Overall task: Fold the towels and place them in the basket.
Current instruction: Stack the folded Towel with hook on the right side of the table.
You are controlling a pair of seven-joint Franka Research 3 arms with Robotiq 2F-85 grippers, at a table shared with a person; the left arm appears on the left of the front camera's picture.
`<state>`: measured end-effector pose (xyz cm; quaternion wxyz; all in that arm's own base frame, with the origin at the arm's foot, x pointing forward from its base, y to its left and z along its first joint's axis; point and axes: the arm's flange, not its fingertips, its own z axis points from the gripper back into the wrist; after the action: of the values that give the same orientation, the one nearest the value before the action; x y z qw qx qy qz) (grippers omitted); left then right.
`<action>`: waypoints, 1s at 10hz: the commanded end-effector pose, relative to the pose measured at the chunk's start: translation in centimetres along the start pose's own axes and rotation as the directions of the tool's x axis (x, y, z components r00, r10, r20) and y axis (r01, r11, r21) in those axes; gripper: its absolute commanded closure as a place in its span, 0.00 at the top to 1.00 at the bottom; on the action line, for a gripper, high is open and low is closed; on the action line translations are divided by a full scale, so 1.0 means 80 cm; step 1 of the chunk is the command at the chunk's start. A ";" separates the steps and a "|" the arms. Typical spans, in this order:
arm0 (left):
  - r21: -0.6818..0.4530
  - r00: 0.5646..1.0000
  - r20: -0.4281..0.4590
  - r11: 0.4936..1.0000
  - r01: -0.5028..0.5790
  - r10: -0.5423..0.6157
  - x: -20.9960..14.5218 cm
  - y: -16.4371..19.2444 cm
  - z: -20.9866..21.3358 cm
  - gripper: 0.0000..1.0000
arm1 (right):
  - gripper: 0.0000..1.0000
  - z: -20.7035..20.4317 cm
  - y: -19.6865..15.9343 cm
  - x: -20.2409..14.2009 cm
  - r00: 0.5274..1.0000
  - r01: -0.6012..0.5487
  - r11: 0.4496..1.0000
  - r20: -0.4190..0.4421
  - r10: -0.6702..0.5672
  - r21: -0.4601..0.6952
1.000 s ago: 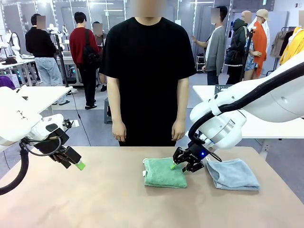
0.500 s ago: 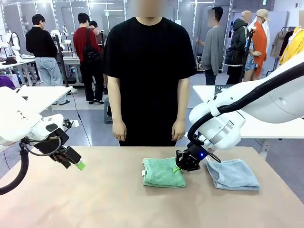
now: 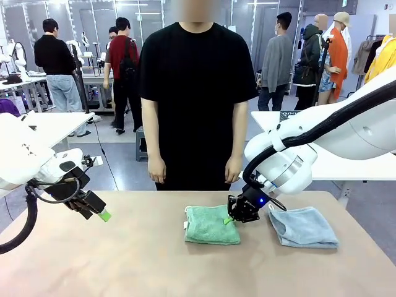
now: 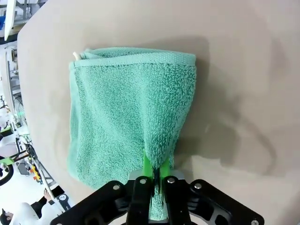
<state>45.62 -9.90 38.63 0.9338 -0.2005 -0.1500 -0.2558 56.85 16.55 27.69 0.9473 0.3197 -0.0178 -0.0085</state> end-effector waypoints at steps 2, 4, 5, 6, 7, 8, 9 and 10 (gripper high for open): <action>-0.002 1.000 -0.014 1.000 -0.006 0.006 0.004 0.000 0.003 1.00 | 0.00 0.000 -0.002 0.001 1.000 -0.004 1.000 0.006 0.004 0.006; -0.002 1.000 -0.014 1.000 -0.006 0.006 0.004 0.000 0.003 1.00 | 0.06 0.000 -0.001 0.000 1.000 0.001 1.000 0.001 -0.001 0.000; -0.002 1.000 -0.014 1.000 -0.006 0.006 0.004 0.000 0.003 1.00 | 0.06 0.038 0.017 -0.010 0.998 -0.061 0.996 0.023 0.063 -0.066; -0.002 1.000 -0.014 1.000 -0.006 0.006 0.004 0.000 0.003 1.00 | 0.06 0.073 0.029 -0.021 0.993 -0.102 0.989 0.051 0.108 -0.103; -0.002 1.000 -0.014 1.000 -0.006 0.006 0.004 0.000 0.003 1.00 | 0.06 0.102 0.035 -0.026 0.985 -0.135 0.981 0.092 0.149 -0.137; -0.002 1.000 -0.014 1.000 -0.006 0.006 0.004 0.000 0.003 1.00 | 0.06 0.127 0.039 -0.026 0.979 -0.161 0.972 0.094 0.179 -0.173; -0.002 1.000 -0.014 1.000 -0.006 0.006 0.004 0.000 0.003 1.00 | 0.06 0.145 0.037 -0.027 0.975 -0.189 0.953 0.069 0.210 -0.236; -0.002 1.000 -0.014 1.000 -0.006 0.006 0.004 0.000 0.003 1.00 | 0.06 0.166 0.033 -0.028 0.972 -0.211 0.946 0.051 0.230 -0.247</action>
<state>45.62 -9.89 38.63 0.9338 -0.2005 -0.1499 -0.2556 54.46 11.36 39.67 0.9674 0.2156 -0.1032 0.0836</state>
